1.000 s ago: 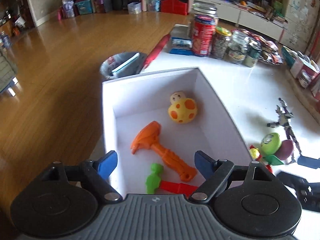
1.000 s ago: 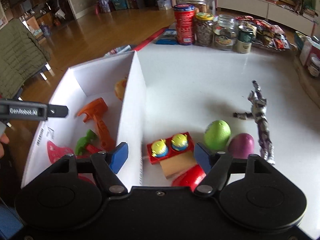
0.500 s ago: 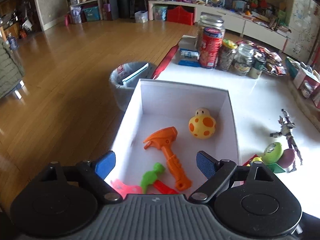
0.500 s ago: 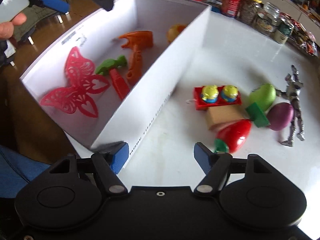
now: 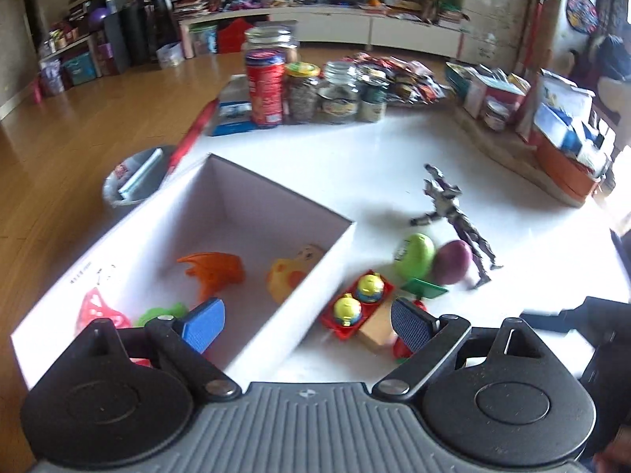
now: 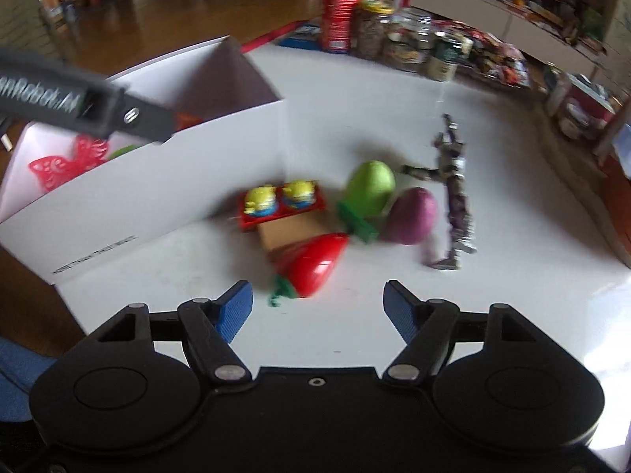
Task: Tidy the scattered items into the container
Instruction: 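Withdraw both tools from the box back over the remaining toys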
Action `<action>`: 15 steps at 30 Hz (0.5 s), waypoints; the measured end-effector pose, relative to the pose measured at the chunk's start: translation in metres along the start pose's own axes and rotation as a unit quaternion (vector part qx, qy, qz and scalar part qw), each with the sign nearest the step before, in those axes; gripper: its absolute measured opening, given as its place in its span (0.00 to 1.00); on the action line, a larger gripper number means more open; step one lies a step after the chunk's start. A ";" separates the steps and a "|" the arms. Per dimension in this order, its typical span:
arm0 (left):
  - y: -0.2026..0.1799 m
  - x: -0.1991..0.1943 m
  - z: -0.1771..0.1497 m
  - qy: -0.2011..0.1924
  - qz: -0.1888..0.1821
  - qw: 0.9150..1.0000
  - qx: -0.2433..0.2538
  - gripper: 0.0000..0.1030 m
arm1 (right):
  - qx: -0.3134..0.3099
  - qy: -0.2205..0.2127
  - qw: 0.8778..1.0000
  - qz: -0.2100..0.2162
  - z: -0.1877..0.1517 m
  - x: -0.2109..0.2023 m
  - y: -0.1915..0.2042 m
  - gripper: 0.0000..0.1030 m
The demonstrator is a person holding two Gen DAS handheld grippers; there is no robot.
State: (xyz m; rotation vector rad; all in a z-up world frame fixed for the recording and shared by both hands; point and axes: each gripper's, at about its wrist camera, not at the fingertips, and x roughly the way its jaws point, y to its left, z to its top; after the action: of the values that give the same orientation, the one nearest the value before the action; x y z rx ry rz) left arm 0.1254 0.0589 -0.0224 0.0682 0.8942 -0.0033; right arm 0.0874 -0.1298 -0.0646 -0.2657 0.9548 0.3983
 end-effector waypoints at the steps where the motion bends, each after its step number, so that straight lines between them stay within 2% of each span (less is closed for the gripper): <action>1: -0.008 0.005 0.000 0.004 -0.007 1.000 0.005 0.89 | 0.016 -0.004 1.000 -0.010 0.001 0.001 -0.015 0.69; 7: -0.050 0.033 0.004 0.027 -0.022 0.999 0.037 0.89 | 0.075 -0.012 0.996 -0.042 0.015 0.013 -0.080 0.69; 11: -0.055 0.045 0.003 0.041 -0.019 0.998 0.045 0.89 | 0.081 -0.018 0.996 -0.032 0.027 0.024 -0.089 0.69; 15: -0.044 0.070 -0.007 0.067 0.015 0.996 0.053 0.90 | 0.076 -0.020 0.996 -0.036 0.033 0.036 -0.090 0.69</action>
State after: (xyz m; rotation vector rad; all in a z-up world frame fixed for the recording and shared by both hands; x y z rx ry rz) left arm 0.1626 0.0175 -0.0835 0.1830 1.0269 -0.0189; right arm 0.1699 -0.1902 -0.0719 -0.1520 0.9291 0.2629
